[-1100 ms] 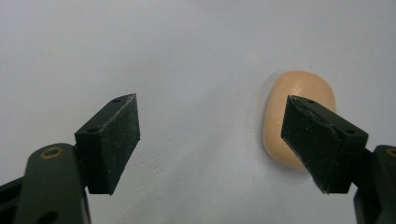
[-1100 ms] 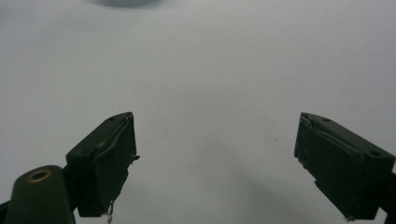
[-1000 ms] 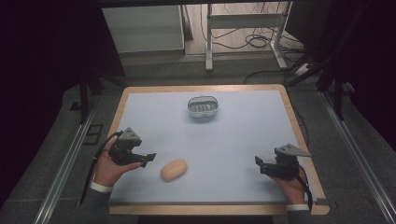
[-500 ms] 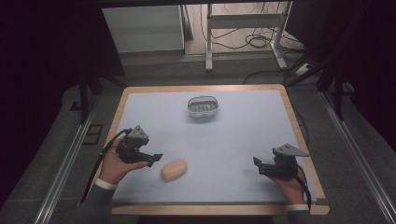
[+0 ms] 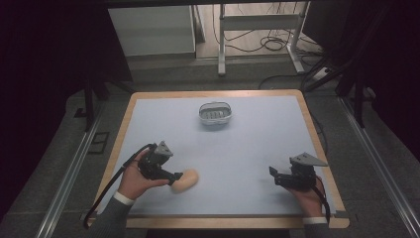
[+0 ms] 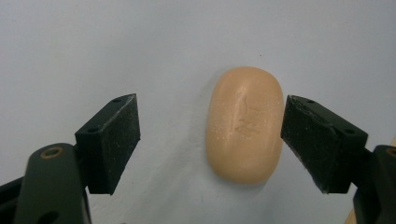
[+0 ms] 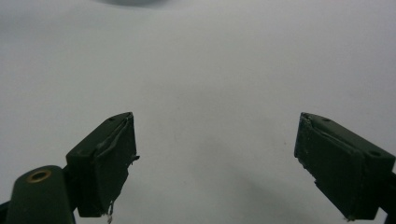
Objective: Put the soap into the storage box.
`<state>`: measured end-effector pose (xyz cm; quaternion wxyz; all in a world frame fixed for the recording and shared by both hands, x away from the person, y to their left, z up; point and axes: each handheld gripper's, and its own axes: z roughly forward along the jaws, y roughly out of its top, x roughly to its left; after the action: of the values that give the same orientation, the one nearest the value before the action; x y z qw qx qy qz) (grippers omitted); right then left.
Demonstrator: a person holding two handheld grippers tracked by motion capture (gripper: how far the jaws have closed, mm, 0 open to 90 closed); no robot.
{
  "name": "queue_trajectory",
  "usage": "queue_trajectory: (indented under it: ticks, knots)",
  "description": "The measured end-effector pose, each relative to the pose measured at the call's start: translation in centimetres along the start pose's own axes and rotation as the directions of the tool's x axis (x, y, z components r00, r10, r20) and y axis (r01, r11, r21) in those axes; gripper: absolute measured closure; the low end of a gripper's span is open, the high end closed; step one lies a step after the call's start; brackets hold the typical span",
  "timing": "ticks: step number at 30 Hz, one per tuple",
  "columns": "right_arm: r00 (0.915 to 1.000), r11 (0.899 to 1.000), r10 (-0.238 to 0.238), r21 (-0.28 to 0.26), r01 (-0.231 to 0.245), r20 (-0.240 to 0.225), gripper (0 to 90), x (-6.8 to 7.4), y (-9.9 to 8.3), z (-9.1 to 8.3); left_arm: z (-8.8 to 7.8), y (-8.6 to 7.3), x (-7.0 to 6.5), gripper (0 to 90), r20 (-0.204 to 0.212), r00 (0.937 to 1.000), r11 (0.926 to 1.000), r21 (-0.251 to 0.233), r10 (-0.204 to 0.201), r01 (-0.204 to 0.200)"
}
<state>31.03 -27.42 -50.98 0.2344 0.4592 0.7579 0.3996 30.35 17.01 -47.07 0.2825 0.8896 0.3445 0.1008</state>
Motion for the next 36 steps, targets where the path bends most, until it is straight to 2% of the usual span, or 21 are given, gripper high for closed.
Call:
queue_trajectory:
  ticks: [8, 21, 27, 30, 33, 36]
  knots:
    - [1.0000, 1.000, 0.001, 0.006, -0.001, 0.003, 12.7, -0.1, -0.1, 0.2, 2.2, 0.0, -1.2, 19.8, 0.033, 0.9989, 0.9975, 0.062, 0.033, -0.035]
    - [0.9999, 1.000, 0.002, 0.012, -0.002, 0.014, 12.7, -0.2, -0.2, 0.2, 4.3, 0.1, -1.7, 22.3, 0.047, 0.9982, 0.9925, 0.115, 0.037, -0.042]
    - [1.0000, 1.000, 0.010, 0.012, -0.010, 0.001, 12.7, -0.2, -0.1, 0.3, 5.1, 0.2, -2.0, 22.8, 0.060, 0.9972, 0.9895, 0.135, 0.044, -0.052]
    - [0.9999, 1.000, 0.009, 0.014, -0.010, 0.007, 12.7, -0.3, -0.2, 0.3, 5.3, 0.1, -2.3, 25.2, 0.060, 0.9970, 0.9887, 0.138, 0.049, -0.057]
    - [0.9997, 1.000, 0.019, 0.013, -0.019, 0.018, 12.7, -0.4, -0.2, 0.2, 5.4, 0.0, -2.4, 27.0, 0.042, 0.9977, 0.9881, 0.142, 0.054, -0.059]
    - [0.9998, 1.000, 0.016, 0.004, -0.016, 0.008, 12.7, -0.4, -0.2, 0.1, 5.3, 0.0, -2.5, 29.8, 0.032, 0.9980, 0.9885, 0.140, 0.053, -0.057]
